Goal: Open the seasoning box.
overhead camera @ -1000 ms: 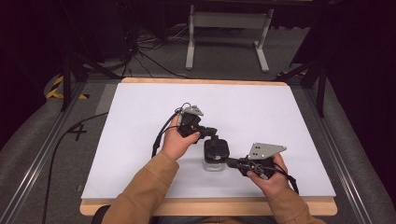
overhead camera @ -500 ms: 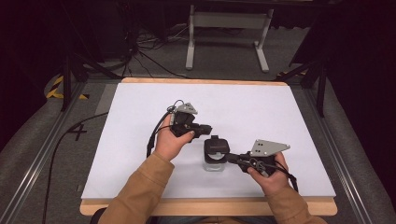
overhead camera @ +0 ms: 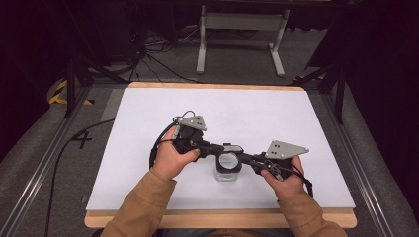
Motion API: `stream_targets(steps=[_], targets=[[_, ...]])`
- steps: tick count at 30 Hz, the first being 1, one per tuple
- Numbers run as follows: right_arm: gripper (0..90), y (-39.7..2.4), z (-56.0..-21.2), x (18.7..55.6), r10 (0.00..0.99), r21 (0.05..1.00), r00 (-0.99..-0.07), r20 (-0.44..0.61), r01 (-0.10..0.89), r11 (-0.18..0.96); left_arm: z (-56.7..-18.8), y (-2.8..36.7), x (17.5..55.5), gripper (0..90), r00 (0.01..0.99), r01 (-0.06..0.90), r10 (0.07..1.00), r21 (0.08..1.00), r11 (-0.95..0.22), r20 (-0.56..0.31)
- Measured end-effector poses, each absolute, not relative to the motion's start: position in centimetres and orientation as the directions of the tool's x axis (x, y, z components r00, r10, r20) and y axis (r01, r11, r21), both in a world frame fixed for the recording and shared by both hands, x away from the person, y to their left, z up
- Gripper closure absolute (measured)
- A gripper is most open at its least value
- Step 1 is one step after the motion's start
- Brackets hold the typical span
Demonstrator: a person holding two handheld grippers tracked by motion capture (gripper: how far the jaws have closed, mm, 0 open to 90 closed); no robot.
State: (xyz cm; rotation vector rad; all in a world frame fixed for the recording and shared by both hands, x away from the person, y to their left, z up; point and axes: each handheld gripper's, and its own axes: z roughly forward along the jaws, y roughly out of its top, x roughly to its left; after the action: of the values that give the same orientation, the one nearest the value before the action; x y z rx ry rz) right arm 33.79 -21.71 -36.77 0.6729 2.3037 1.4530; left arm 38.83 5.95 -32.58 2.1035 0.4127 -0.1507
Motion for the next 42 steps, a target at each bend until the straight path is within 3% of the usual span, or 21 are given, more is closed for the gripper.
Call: stream_targets(steps=[7, 14, 42], targets=[[89.0, -21.8, -36.5, 34.1, 0.570, 0.915, -0.821, -0.027, 0.209, 0.344, -33.4, 5.0, 38.6, 89.8, 0.937, 0.350, 0.206, 0.755, -0.554, -0.283], [88.9, -21.9, -36.4, 34.1, 0.576, 0.918, -0.817, -0.026, 0.208, 0.337, -34.0, 4.4, 38.9, 89.6, 0.930, 0.364, 0.267, 0.744, -0.561, -0.254], [89.0, -21.4, -38.8, 33.3, 0.550, 0.868, -0.834, 0.025, 0.291, 0.402, -33.6, 4.9, 41.1, 87.9, 0.888, 0.391, 0.391, 0.848, -0.359, -0.244]])
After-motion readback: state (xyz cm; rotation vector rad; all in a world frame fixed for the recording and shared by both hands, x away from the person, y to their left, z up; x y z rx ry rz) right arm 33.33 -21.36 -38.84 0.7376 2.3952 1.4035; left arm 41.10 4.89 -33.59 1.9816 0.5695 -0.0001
